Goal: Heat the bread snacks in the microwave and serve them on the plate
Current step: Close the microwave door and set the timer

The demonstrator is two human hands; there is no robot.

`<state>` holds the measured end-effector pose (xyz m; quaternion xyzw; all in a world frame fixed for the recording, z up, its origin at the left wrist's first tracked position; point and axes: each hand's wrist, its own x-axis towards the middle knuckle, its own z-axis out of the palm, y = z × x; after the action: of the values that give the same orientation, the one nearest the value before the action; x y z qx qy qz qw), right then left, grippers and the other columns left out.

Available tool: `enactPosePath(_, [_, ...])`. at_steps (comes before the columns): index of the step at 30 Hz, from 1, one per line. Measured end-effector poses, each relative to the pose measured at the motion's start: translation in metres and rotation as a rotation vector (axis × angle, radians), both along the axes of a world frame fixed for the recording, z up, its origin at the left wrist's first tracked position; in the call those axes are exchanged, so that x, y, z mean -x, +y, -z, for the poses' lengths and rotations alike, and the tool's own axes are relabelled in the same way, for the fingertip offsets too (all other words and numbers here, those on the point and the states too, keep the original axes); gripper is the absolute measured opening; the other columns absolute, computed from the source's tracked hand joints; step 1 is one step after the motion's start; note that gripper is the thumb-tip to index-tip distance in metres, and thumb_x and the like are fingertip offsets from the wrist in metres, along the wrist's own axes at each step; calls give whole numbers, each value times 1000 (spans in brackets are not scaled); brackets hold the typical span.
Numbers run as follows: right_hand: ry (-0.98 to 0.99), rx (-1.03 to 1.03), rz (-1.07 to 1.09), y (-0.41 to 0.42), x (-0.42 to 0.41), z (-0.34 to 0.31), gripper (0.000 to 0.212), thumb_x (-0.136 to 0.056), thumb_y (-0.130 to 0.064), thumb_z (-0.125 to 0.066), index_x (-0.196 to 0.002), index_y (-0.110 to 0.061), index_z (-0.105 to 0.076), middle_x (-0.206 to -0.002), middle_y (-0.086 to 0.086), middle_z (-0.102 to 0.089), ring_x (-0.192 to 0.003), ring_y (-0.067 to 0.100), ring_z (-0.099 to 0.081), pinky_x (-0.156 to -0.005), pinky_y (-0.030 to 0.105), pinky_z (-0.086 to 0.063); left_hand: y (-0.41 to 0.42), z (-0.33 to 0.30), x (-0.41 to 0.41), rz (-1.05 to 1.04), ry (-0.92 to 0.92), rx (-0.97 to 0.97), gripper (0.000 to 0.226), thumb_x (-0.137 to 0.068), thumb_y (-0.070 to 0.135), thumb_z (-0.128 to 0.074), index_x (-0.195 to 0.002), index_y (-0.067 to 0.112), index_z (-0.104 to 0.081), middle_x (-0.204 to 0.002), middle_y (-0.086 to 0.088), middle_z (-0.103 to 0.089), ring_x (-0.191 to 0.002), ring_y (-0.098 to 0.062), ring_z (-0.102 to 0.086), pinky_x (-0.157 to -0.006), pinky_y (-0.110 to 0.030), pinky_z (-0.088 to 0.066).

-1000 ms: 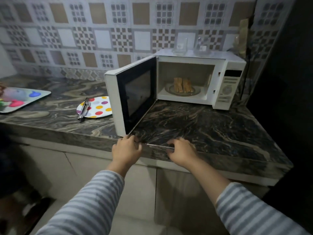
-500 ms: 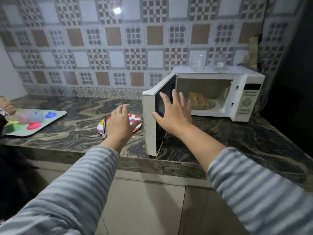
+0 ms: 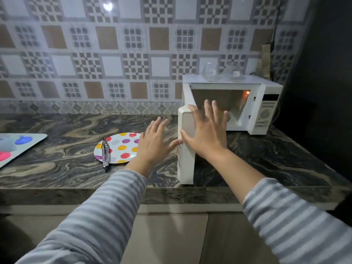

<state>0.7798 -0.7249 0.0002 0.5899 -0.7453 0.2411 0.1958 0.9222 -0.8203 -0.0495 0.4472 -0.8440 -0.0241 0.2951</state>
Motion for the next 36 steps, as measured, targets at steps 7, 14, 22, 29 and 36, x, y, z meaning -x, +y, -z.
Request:
enactPosePath(7, [45, 7, 187, 35, 62, 6, 81, -89, -58, -46, -149, -40, 4, -159, 12, 17, -146, 30, 16, -116, 56, 3, 24, 21, 84, 322, 153, 1, 85, -89, 61, -47, -152, 28, -2, -143, -3, -46, -128, -23, -44, -95, -44, -47])
enactPosePath(14, [113, -39, 313, 48, 129, 17, 99, -87, -60, -50, -143, -38, 29, -154, 13, 32, -144, 33, 22, -114, 59, 2, 21, 36, 165, 410, 71, 13, 102, -84, 54, -59, -150, 29, 15, -160, -1, -9, -144, -26, -18, -110, -52, -31])
enactPosePath(22, [286, -81, 280, 19, 214, 18, 119, -77, -55, -68, -147, -26, 24, -157, 9, 26, -144, 30, 22, -115, 62, 1, 3, 64, 262, 375, -10, -39, 99, -87, 55, -55, -145, 32, 22, -156, 3, 29, -146, -25, 18, -114, -63, -10])
enactPosePath(29, [315, -102, 284, -20, 301, 17, 124, -73, -55, -72, -147, -21, 22, -159, 11, 19, -145, 32, 18, -114, 64, -1, -25, 73, 341, 235, -40, 96, 98, -83, 52, -63, -146, 34, 10, -160, -7, 14, -146, -34, 13, -109, -68, -10])
enactPosePath(36, [292, -95, 208, -64, 364, 19, 127, -74, -54, -71, -143, -23, 31, -158, 12, 22, -144, 32, 22, -113, 62, 4, -64, 73, 393, 147, -41, 172, 102, -77, 53, -68, -149, 31, 1, -157, 0, 12, -144, -31, 13, -107, -70, -11])
